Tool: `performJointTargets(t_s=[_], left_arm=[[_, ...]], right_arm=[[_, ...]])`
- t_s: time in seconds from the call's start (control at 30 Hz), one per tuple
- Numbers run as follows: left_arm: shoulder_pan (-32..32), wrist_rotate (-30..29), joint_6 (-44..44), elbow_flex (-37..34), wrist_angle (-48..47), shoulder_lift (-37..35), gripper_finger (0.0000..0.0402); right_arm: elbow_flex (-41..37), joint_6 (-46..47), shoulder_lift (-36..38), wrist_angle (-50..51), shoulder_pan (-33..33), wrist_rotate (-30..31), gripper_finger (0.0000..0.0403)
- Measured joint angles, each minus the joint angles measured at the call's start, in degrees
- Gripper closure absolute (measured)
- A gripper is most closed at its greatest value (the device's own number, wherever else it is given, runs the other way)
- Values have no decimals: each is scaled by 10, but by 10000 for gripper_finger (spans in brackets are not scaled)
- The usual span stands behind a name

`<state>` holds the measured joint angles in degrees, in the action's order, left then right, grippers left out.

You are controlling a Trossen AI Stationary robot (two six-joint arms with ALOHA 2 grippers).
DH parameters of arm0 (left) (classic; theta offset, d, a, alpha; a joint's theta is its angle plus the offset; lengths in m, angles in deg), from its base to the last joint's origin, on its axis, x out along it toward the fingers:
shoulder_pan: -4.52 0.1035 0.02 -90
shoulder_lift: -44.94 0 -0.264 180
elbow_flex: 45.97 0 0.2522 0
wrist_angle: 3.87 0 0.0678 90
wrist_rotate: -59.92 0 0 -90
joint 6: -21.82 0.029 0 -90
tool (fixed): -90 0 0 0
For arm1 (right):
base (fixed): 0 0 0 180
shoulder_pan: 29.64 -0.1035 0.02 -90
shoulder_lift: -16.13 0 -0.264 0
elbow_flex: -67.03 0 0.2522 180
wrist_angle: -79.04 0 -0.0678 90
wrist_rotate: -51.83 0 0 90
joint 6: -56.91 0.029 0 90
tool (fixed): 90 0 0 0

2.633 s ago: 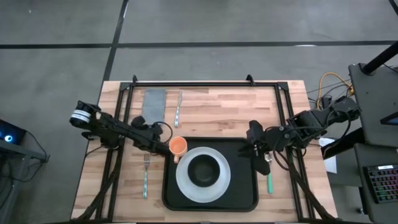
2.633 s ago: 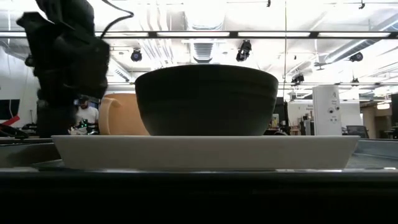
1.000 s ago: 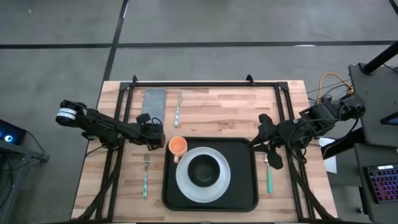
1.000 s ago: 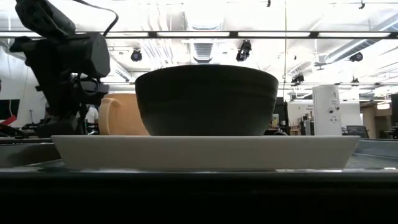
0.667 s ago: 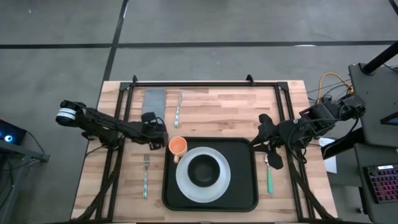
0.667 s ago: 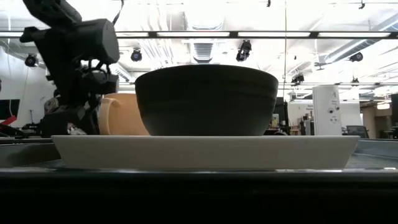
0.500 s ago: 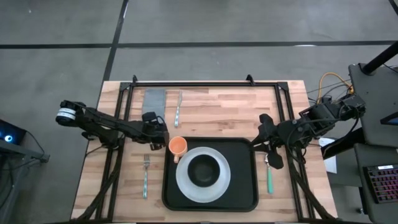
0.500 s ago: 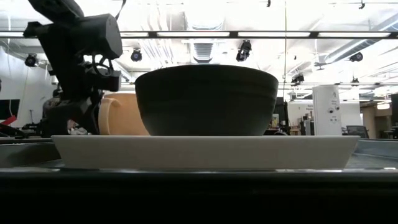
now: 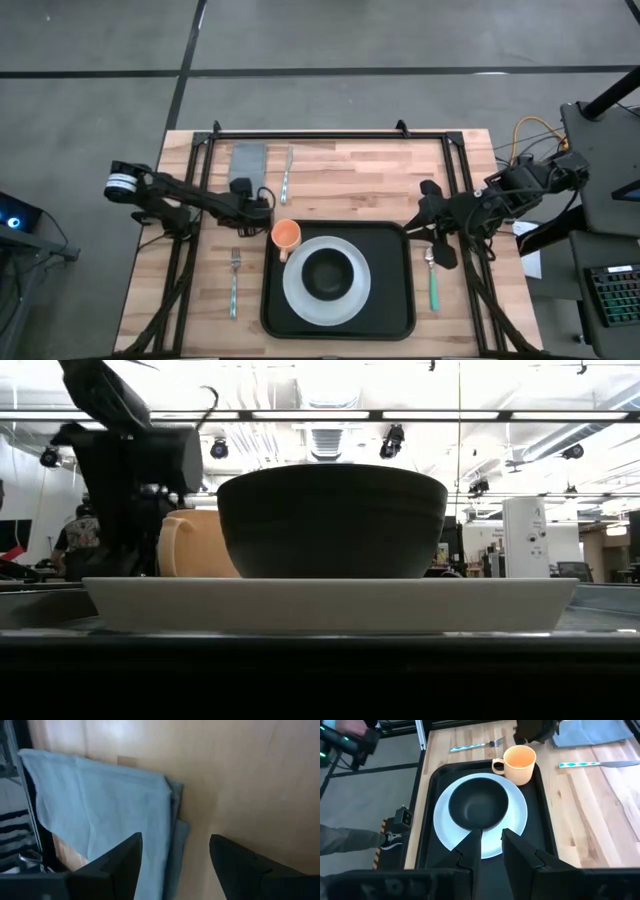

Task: Set up tray
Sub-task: Put the gray napkin on the black serving tray to the right side of the white plate

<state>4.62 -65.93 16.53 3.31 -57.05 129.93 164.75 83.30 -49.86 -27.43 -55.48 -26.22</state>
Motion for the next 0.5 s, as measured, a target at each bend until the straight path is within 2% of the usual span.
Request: performJointTargets(t_s=[0.17,0.23,0.5], left_arm=[[22,-39,3,2,3,53,190],[27,-38,3,0,4,59,190],[36,-20,22,-26,38,31,192]], right_arm=[[0,4,9,0,0,1,335],[0,8,11,0,0,1,335],[0,10,13,-1,0,1,335]])
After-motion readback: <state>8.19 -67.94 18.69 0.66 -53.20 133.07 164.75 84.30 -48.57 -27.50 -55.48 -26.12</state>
